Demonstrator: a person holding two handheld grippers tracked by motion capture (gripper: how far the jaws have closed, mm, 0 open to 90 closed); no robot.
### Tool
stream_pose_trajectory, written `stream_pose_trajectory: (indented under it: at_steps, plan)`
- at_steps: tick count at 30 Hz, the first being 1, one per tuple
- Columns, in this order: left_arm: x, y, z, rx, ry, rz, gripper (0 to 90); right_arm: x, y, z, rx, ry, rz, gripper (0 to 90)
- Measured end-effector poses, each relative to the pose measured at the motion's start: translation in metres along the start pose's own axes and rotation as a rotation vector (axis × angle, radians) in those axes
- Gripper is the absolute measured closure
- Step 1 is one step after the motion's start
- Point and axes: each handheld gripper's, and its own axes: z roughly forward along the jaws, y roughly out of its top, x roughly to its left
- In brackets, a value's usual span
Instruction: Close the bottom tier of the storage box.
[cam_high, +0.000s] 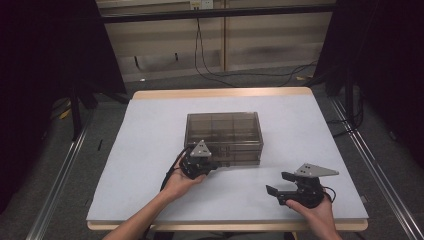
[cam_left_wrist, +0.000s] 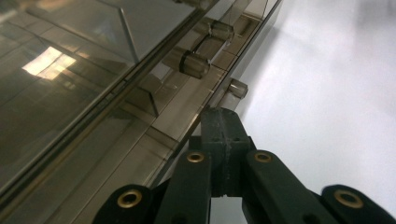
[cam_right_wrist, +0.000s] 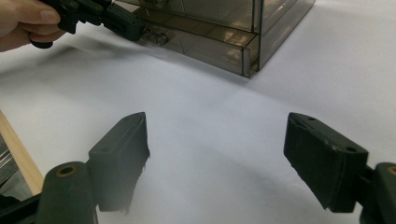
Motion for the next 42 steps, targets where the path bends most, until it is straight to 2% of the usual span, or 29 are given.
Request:
stream_pose_trajectory:
  at_steps: [6,10,11,16,20,25,29,36,40,41,42]
  plan:
    - [0.0011,-0.0016,0.0016,-0.01,0.004,-0.009,90.0,0.0002,0.0,0.0001,0.001,0.002,-0.003,22.2]
    - [0.002,-0.0013,0.001,0.004,0.008,-0.007,90.0,0.0,0.0001,0.0008,0.001,0.003,-0.005,22.2]
    - [0.0017,-0.0016,0.0022,-0.011,0.007,-0.018,90.0,0.0,0.0002,0.0009,0.001,0.003,-0.005,22.2]
    - [0.0044,0.0002,0.004,-0.01,0.016,-0.025,90.0,-0.0008,0.0003,0.0012,0.004,-0.001,-0.001,22.2]
    - [0.0053,0.0006,0.0034,0.004,0.021,-0.023,90.0,-0.0003,0.0006,0.0026,0.006,0.002,-0.006,22.2]
    - [0.0052,0.0,0.005,-0.014,0.021,-0.028,90.0,-0.0002,0.0004,0.0022,0.008,0.002,-0.004,22.3]
    - [0.0064,0.0001,0.0043,0.016,0.035,-0.012,90.0,0.0,0.0005,0.0023,0.01,0.004,-0.002,22.5]
    - [0.0064,0.0004,0.0066,-0.017,0.045,-0.031,90.0,-0.001,0.0005,0.0025,0.011,0.003,0.002,22.3]
    - [0.0054,0.0012,0.0058,-0.001,0.056,-0.021,90.0,-0.0007,0.0005,0.0034,0.012,0.004,-0.003,22.3]
    - [0.0059,0.001,0.0065,-0.017,0.049,-0.039,90.0,-0.0007,0.0007,0.0033,0.013,0.003,-0.002,22.3]
    - [0.0059,0.001,0.0065,-0.017,0.049,-0.039,90.0,-0.0009,0.0008,0.0034,0.011,0.004,-0.002,22.2]
